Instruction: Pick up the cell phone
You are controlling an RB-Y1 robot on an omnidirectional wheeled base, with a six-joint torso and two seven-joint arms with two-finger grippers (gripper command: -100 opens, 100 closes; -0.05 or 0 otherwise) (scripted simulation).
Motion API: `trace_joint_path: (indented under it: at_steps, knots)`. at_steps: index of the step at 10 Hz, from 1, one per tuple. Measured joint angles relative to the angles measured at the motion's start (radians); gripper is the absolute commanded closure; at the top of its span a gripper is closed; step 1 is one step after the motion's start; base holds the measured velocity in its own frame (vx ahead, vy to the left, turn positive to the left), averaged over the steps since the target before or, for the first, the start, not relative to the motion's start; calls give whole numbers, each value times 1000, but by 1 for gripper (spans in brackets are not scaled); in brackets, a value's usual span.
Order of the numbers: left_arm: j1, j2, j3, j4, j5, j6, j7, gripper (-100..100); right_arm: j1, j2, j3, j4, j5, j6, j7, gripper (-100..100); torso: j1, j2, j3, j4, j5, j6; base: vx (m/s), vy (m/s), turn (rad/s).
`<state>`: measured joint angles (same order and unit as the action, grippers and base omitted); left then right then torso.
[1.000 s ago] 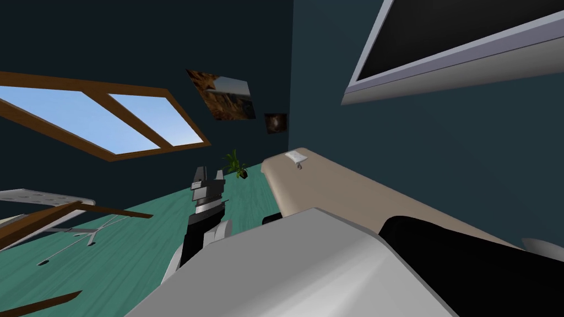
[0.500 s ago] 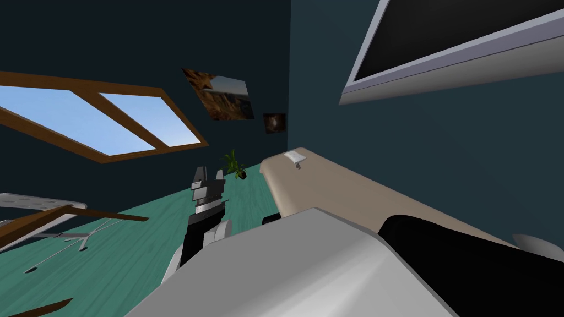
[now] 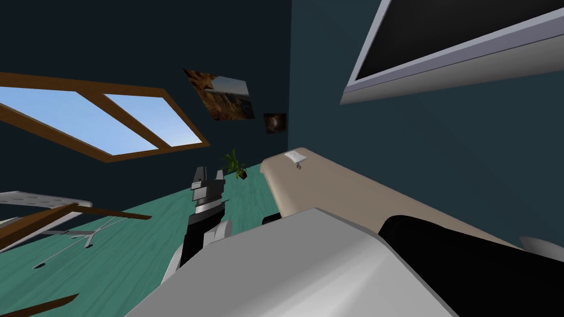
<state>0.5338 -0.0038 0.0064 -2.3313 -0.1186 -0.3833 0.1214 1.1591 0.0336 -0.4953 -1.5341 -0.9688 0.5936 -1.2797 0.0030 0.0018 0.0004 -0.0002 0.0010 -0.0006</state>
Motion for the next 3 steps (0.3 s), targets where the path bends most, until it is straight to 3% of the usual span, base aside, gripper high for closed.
trace_joint_path:
  at_steps: [2, 3]
  knots:
    - [0, 0, 0, 0, 0, 0, 0, 0, 26, -11, -6, -33, -10, 21, -17, 100, 2, 0, 0, 0, 0, 0, -2, 38, 24]
    - [0, 0, 0, 0, 0, 0, 0, 0, 27, -11, -6, -36, -9, 23, -19, 0, 1, 0, 0, 0, 0, 1, 0, 0, 0]
